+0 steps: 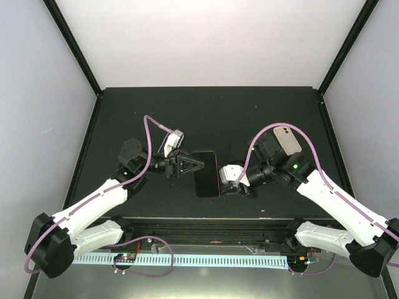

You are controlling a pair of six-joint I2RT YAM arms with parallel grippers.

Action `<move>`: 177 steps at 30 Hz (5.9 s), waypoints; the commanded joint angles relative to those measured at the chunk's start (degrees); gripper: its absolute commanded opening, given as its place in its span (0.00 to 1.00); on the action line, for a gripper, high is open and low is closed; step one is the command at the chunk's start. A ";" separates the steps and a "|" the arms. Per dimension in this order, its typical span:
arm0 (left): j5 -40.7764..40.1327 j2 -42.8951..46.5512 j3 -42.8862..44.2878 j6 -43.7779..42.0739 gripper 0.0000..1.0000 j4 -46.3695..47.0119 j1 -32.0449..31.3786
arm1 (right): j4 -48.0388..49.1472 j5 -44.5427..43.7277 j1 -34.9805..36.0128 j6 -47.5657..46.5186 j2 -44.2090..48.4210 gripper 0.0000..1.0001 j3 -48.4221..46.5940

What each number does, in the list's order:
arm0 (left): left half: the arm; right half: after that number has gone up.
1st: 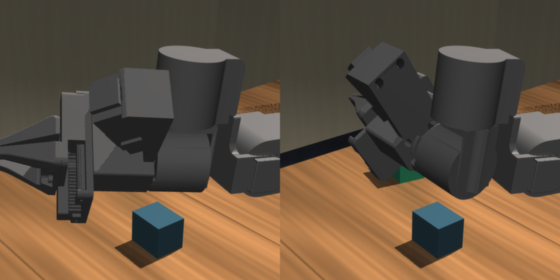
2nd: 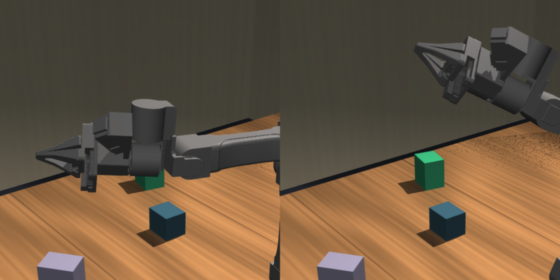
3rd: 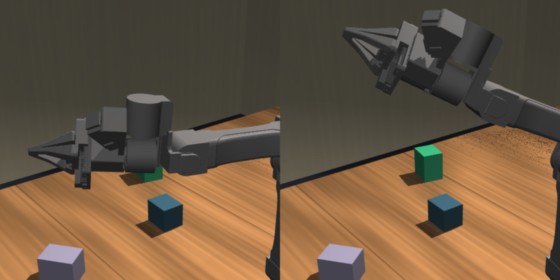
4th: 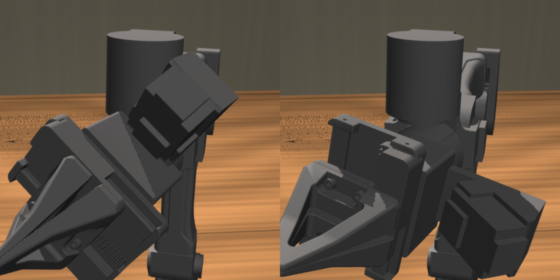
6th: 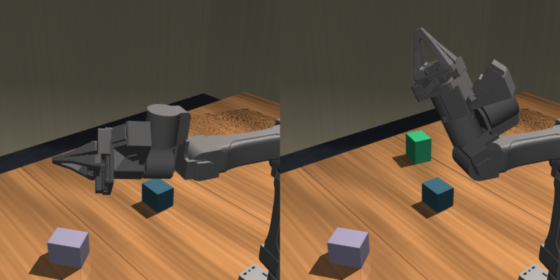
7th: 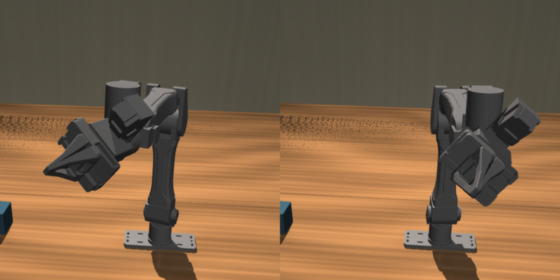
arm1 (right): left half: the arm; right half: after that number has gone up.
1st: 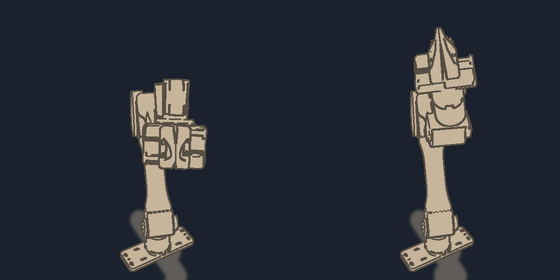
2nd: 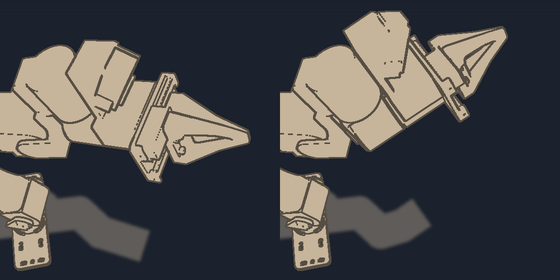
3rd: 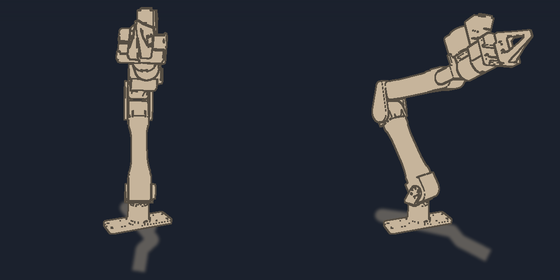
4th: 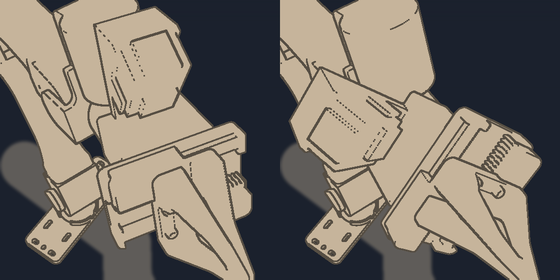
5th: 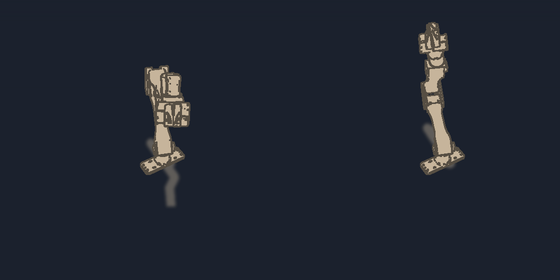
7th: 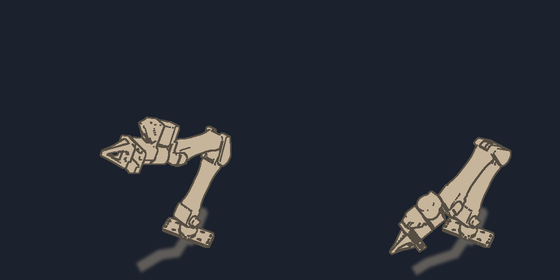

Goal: Take the phone out of the phone case
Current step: Remove the phone case from the phone, then place the phone at the center of the board.

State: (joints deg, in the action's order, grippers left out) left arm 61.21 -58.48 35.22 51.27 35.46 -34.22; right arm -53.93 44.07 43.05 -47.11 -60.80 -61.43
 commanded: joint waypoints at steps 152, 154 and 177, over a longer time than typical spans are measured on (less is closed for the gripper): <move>-121.93 -34.28 21.76 -43.71 0.02 -51.92 -31.59 | 33.42 -7.06 -18.61 67.28 -36.77 0.01 5.51; -120.89 -32.25 21.69 -41.84 0.02 -53.12 -31.60 | 32.57 -9.03 -18.77 66.26 -36.91 0.01 4.68; -114.90 -9.32 11.26 -35.08 0.02 -53.02 -31.62 | 26.09 -14.69 -23.44 54.59 -32.92 0.01 -1.86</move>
State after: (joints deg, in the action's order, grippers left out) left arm -51.07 -68.36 47.00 17.80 -17.96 -66.06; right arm -23.86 31.51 22.65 13.96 -96.90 -57.78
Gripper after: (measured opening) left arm 0.089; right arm 0.069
